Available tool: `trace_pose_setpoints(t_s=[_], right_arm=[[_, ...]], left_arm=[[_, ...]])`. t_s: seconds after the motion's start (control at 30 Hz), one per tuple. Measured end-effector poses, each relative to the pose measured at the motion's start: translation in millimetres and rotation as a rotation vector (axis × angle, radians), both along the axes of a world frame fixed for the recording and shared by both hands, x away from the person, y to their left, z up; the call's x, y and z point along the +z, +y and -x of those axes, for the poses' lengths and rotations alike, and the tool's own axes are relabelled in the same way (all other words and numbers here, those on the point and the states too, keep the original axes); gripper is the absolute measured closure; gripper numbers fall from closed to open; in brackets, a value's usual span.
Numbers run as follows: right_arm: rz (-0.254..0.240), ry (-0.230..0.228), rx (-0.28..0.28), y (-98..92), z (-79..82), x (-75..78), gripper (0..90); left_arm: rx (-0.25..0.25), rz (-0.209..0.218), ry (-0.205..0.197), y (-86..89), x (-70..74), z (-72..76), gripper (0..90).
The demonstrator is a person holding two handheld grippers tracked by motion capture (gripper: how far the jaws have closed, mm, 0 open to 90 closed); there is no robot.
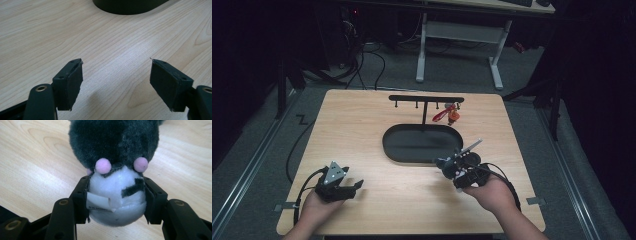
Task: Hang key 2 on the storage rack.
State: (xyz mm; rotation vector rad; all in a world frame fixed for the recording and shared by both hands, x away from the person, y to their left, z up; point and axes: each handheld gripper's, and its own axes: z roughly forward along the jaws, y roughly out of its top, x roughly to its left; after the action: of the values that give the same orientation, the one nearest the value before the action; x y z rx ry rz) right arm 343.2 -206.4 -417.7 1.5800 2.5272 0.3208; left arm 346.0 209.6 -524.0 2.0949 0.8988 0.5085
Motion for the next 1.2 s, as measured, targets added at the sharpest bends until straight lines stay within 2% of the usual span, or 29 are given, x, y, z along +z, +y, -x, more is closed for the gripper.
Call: trace_pose_setpoints(t_s=[0.4,0.63,1.2], right_arm=[[-0.009,0.006,-0.012,5.2,-18.8,21.5,48.6],[-0.013,-0.003,-0.015,5.5,-37.8,42.7,48.7],[-0.013,-0.029,-0.022,10.5,-67.9,71.8,48.6]], left_arm=[[-0.001,0.003,0.0,0.5,0.2,0.5,26.4],[0.002,0.007,0.0,0.8,0.0,0.4,26.4],[-0.002,0.007,0.002,1.3,-0.2,-0.3,26.3]])
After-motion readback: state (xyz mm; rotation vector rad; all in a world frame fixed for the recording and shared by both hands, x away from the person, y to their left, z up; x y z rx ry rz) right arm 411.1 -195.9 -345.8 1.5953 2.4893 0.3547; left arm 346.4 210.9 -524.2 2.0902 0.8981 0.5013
